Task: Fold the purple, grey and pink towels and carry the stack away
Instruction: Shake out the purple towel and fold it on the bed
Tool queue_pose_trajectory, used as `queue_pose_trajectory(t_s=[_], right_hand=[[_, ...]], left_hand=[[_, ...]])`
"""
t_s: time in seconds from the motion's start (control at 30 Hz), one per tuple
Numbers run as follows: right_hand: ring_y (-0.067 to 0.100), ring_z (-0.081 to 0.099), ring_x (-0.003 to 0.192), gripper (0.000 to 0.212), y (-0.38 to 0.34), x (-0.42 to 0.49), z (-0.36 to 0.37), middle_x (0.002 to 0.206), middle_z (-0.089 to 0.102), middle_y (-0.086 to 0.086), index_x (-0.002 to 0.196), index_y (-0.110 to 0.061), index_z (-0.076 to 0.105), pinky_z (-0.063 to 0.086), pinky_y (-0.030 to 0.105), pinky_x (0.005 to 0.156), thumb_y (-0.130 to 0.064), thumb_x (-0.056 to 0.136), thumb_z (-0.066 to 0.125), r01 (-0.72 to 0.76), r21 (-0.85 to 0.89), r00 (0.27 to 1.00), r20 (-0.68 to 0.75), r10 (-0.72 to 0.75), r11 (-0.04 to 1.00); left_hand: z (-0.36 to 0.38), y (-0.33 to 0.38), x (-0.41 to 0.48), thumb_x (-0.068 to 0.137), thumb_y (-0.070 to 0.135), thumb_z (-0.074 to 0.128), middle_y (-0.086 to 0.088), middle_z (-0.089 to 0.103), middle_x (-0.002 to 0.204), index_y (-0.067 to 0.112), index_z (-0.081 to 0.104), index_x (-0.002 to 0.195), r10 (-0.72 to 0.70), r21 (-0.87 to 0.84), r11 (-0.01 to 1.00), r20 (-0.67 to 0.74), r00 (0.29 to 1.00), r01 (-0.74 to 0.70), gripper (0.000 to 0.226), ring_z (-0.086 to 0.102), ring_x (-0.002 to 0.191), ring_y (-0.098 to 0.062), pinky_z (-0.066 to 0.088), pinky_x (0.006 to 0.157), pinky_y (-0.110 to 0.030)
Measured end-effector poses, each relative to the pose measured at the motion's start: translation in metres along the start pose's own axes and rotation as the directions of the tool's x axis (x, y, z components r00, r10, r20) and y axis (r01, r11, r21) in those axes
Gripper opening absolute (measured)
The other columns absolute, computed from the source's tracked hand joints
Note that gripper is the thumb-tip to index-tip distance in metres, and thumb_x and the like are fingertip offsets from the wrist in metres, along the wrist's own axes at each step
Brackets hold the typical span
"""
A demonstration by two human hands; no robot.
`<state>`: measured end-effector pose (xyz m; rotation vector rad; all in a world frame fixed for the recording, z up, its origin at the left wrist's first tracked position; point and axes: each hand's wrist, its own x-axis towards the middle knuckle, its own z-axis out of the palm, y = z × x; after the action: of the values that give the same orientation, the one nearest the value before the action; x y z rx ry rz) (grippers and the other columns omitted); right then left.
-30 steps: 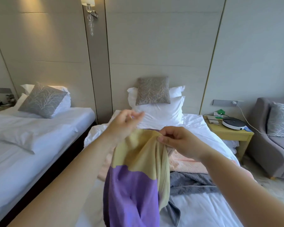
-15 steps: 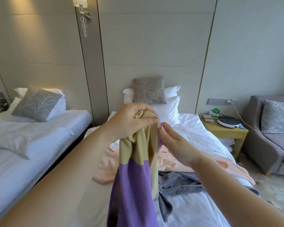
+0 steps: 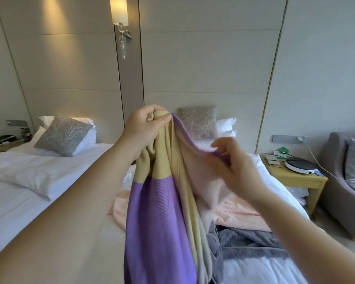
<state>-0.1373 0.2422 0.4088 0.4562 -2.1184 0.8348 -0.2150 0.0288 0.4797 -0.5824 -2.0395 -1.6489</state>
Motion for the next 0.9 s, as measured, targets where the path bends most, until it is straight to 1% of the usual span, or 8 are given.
queue_pose_trajectory(t_s=[0.1,0.17,0.3,0.37,0.47,0.6,0.7,0.9], right_hand=[[0.01,0.053,0.073,0.011,0.007,-0.028,0.022,0.092,0.048,-0.014,0.097,-0.011,0.057,0.048,0.034,0.068,-0.003,0.091,0.052,0.04,-0.048,0.979,0.2,-0.029,0.998],[0.016,0.051,0.069,0.015,0.011,-0.033,0.031,0.091,0.045,-0.011,0.097,-0.012,0.062,0.049,0.043,0.066,-0.004,0.089,0.053,0.006,-0.052,0.981,0.196,0.005,0.999],[0.011,0.053,0.066,0.003,0.004,-0.024,0.039,0.081,0.052,-0.013,0.085,-0.024,0.066,0.049,0.035,0.067,-0.023,0.085,0.064,-0.162,0.071,0.986,-0.02,0.164,0.984],[0.007,0.054,0.07,0.01,0.001,-0.015,0.04,0.079,0.055,-0.012,0.079,-0.029,0.063,0.047,0.028,0.067,-0.037,0.081,0.067,-0.238,0.043,0.963,-0.123,0.241,0.97],[0.006,0.052,0.069,0.022,0.002,-0.006,0.043,0.081,0.054,-0.011,0.079,-0.028,0.059,0.043,0.024,0.063,-0.047,0.076,0.069,-0.288,-0.068,0.952,-0.129,0.278,0.955],[0.022,0.047,0.064,0.011,0.006,-0.005,0.048,0.081,0.043,-0.008,0.078,-0.017,0.049,0.044,0.034,0.059,-0.021,0.079,0.059,-0.259,-0.144,0.965,-0.082,0.25,0.955],[0.029,0.04,0.062,0.021,0.011,-0.007,0.052,0.084,0.037,-0.003,0.076,-0.016,0.034,0.04,0.038,0.055,-0.009,0.075,0.053,-0.242,-0.213,0.97,-0.041,0.239,0.946],[0.01,0.038,0.057,0.028,0.032,-0.025,0.044,0.069,0.034,-0.009,0.054,-0.029,0.027,0.029,0.021,0.053,-0.011,0.068,0.045,-0.302,-0.056,0.953,-0.024,0.301,0.952]], left_hand=[[0.02,0.006,0.001,0.083,0.023,0.069,0.016,0.058,0.07,0.027,0.068,0.084,0.028,0.012,1.0,0.066,0.997,-0.029,0.003,0.051,0.061,0.002,0.039,0.058,-0.015],[0.033,0.009,-0.002,0.084,0.022,0.069,0.017,0.056,0.067,0.024,0.069,0.087,0.056,0.021,0.998,0.093,0.994,-0.058,0.003,0.048,0.059,0.003,0.037,0.059,-0.018],[0.046,0.014,-0.007,0.084,0.021,0.07,0.019,0.058,0.065,0.025,0.069,0.084,0.092,0.004,0.996,0.133,0.987,-0.093,0.004,0.049,0.058,0.008,0.037,0.059,-0.017],[0.047,0.014,-0.009,0.084,0.022,0.07,0.02,0.061,0.067,0.027,0.069,0.083,0.085,-0.014,0.996,0.154,0.984,-0.084,0.005,0.052,0.064,0.006,0.039,0.061,-0.017],[0.046,0.016,-0.011,0.083,0.022,0.071,0.022,0.061,0.065,0.028,0.069,0.081,0.08,-0.034,0.997,0.166,0.983,-0.076,0.006,0.053,0.064,0.006,0.039,0.059,-0.013],[0.044,0.018,-0.013,0.083,0.019,0.071,0.015,0.066,0.08,0.026,0.069,0.083,0.091,-0.043,0.996,0.18,0.98,-0.084,0.007,0.059,0.078,-0.001,0.044,0.072,-0.015],[0.043,0.018,-0.016,0.082,0.018,0.071,0.012,0.067,0.082,0.024,0.07,0.085,0.078,-0.046,0.996,0.186,0.979,-0.071,0.006,0.06,0.079,-0.003,0.045,0.074,-0.016],[0.035,0.012,-0.016,0.082,0.016,0.072,0.01,0.067,0.083,0.02,0.07,0.087,0.048,-0.049,0.998,0.14,0.989,-0.041,0.006,0.059,0.079,-0.002,0.046,0.076,-0.017]])
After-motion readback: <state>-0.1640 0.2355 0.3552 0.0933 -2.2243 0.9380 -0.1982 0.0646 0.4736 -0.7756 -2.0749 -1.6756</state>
